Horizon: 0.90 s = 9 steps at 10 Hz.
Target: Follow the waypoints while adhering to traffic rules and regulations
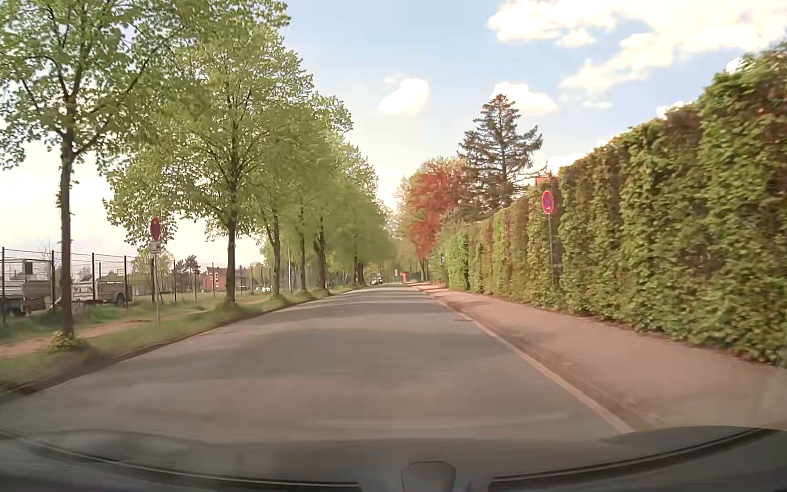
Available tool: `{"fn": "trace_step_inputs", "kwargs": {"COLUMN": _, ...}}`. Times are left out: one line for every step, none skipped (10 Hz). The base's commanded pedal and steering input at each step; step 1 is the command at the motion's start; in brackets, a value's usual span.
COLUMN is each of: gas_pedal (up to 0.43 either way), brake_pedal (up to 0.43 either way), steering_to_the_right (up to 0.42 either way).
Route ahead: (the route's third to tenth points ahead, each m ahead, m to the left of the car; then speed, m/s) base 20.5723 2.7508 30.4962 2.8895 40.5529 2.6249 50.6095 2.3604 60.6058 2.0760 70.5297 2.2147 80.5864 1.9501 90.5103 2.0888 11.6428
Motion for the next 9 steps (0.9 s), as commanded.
{"fn": "trace_step_inputs", "kwargs": {"gas_pedal": 0.118, "brake_pedal": 0.000, "steering_to_the_right": -0.005}}
{"fn": "trace_step_inputs", "kwargs": {"gas_pedal": 0.118, "brake_pedal": 0.000, "steering_to_the_right": -0.004}}
{"fn": "trace_step_inputs", "kwargs": {"gas_pedal": 0.118, "brake_pedal": 0.000, "steering_to_the_right": -0.002}}
{"fn": "trace_step_inputs", "kwargs": {"gas_pedal": 0.118, "brake_pedal": 0.000, "steering_to_the_right": -0.001}}
{"fn": "trace_step_inputs", "kwargs": {"gas_pedal": 0.118, "brake_pedal": 0.000, "steering_to_the_right": -0.001}}
{"fn": "trace_step_inputs", "kwargs": {"gas_pedal": 0.118, "brake_pedal": 0.000, "steering_to_the_right": -0.001}}
{"fn": "trace_step_inputs", "kwargs": {"gas_pedal": 0.118, "brake_pedal": 0.000, "steering_to_the_right": -0.001}}
{"fn": "trace_step_inputs", "kwargs": {"gas_pedal": 0.118, "brake_pedal": 0.000, "steering_to_the_right": -0.001}}
{"fn": "trace_step_inputs", "kwargs": {"gas_pedal": 0.118, "brake_pedal": 0.000, "steering_to_the_right": -0.001}}
